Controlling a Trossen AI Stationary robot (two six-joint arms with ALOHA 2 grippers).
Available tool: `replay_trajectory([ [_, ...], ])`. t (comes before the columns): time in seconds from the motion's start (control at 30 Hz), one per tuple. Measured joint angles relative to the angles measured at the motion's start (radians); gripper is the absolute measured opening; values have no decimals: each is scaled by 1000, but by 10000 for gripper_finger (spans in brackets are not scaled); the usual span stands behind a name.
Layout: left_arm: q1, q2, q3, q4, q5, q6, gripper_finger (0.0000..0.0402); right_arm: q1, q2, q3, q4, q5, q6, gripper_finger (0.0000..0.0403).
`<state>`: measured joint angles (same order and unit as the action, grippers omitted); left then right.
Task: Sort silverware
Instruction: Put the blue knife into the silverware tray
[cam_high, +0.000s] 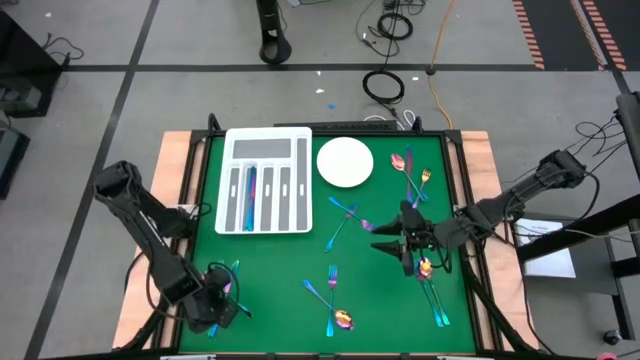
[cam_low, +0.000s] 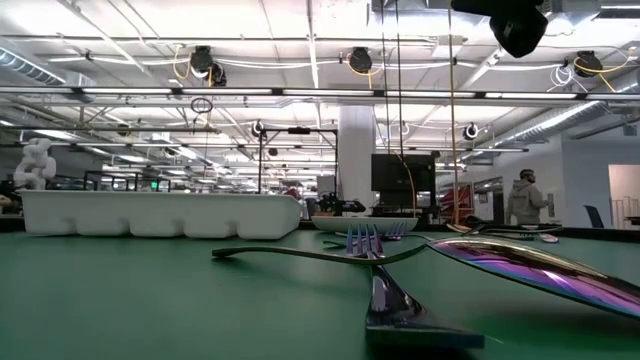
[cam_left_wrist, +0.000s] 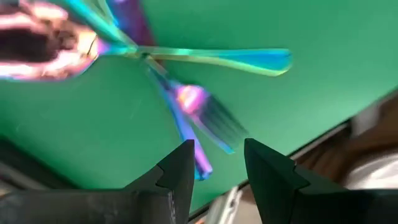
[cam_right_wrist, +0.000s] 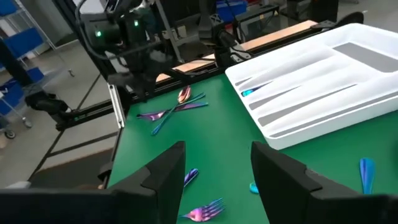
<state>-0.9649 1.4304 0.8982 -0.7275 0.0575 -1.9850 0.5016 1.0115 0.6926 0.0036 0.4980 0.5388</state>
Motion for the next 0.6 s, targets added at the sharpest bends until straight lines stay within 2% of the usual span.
replay_trajectory([
  [0.3, 9, 92, 0, 7, 125, 0, 141, -11, 0, 0, 32, -1, -31, 171],
  [0.6, 17, 145, 0, 2, 130, 1, 141, -11, 0, 0, 31, -2, -50, 171],
])
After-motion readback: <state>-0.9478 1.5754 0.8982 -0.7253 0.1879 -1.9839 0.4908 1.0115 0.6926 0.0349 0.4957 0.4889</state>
